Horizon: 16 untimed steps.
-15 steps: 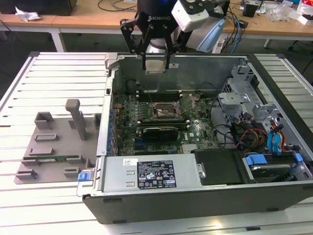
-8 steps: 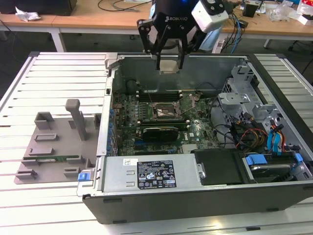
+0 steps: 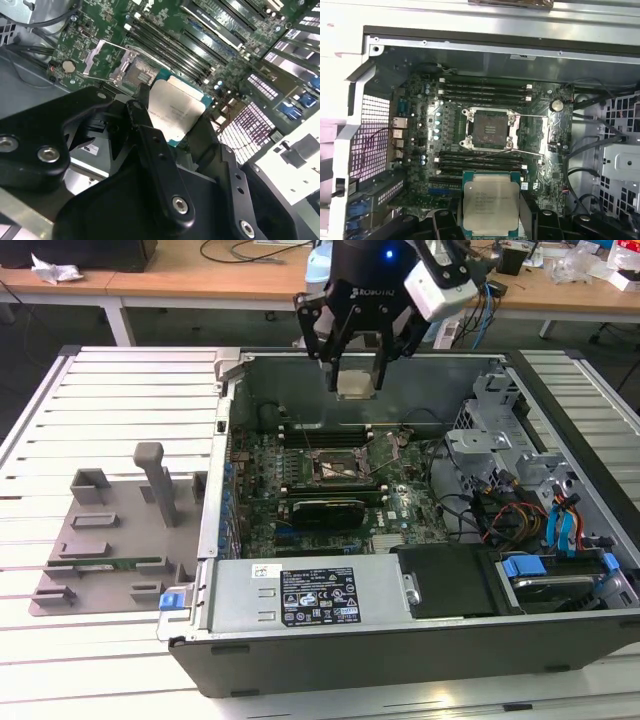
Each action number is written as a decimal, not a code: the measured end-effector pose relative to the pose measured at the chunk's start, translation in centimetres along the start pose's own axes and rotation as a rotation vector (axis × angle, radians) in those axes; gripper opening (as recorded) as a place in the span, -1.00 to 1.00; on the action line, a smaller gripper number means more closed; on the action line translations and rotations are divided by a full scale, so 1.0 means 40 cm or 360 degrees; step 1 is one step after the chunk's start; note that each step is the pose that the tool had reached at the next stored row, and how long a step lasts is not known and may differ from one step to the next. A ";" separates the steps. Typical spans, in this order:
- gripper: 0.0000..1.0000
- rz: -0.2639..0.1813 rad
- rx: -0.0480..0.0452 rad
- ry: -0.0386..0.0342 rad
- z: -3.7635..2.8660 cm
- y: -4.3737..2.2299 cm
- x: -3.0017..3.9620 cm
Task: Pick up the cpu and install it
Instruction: 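Pick up the cpu and move it towards the insertion slot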
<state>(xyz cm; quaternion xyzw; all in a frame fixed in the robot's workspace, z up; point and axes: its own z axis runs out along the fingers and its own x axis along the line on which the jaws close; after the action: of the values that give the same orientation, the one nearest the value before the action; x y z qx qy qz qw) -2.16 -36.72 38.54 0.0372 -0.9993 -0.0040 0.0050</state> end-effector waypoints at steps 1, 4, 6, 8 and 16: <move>0.09 0.0000 0.0000 0.0000 0.006 0.005 -0.007; 0.09 0.0000 0.0000 0.0001 0.024 0.024 -0.033; 0.09 0.0000 0.0000 0.0002 0.031 0.027 -0.043; 0.09 0.0000 0.0000 0.0002 0.042 0.029 -0.055; 0.09 0.0000 0.0000 0.0005 0.088 0.035 -0.100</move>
<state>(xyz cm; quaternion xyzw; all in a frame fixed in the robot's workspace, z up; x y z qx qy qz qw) 1.70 -34.98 34.98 0.0372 -0.9993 -0.0040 0.0065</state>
